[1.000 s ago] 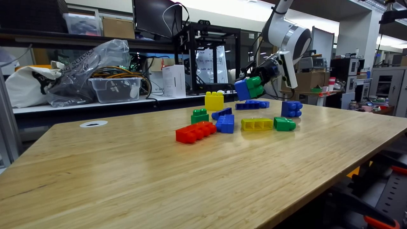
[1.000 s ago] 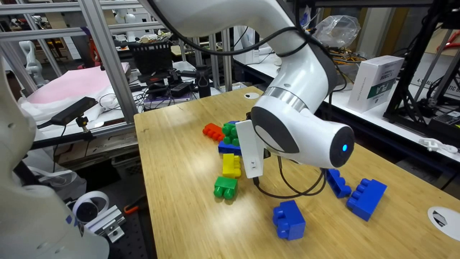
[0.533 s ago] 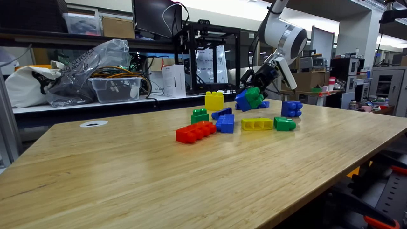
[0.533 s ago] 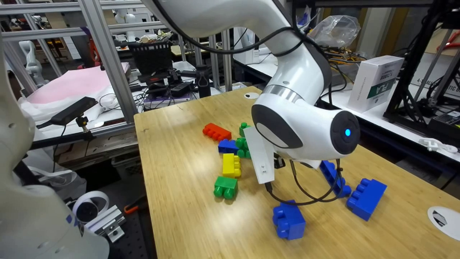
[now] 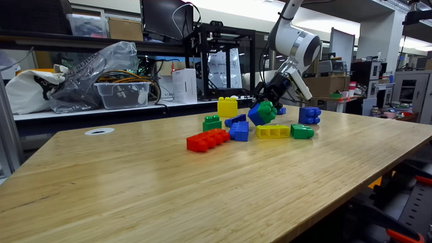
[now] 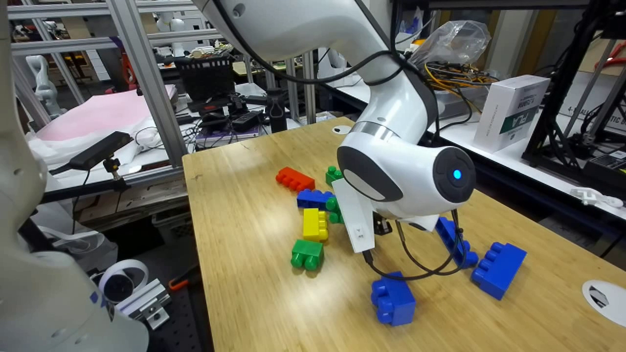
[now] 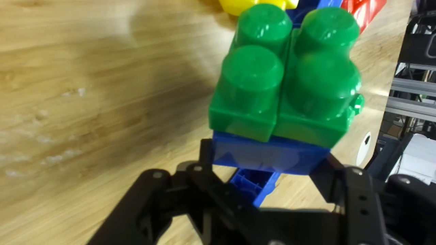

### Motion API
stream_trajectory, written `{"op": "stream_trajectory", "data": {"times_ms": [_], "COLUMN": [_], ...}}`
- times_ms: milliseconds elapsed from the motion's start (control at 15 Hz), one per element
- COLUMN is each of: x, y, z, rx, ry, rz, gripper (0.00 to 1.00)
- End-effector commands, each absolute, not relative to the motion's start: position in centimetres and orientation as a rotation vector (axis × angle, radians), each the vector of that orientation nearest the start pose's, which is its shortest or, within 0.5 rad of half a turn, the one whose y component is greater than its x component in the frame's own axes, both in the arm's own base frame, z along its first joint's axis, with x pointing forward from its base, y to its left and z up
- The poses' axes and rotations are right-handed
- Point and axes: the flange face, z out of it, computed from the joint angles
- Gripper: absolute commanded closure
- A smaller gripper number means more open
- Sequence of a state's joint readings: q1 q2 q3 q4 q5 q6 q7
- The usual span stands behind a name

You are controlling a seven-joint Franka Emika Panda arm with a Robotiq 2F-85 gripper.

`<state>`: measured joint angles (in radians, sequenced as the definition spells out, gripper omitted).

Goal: Separate the blue and green building blocks that are stacked together

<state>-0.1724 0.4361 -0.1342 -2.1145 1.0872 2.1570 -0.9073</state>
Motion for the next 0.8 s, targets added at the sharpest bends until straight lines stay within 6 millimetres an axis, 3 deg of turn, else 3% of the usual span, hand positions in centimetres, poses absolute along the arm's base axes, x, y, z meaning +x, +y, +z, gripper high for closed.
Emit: {"op": "stream_trajectory", "data": {"times_ms": [0, 733], "x": [53.64, 53.7], "y": [-13.11, -12.34], "z": [18.99, 18.67], "rx": [-2.41, -2.588], "ry": [0.232, 0.274], "rz": [-0.187, -0.286], "gripper": [0.55, 0.55]}}
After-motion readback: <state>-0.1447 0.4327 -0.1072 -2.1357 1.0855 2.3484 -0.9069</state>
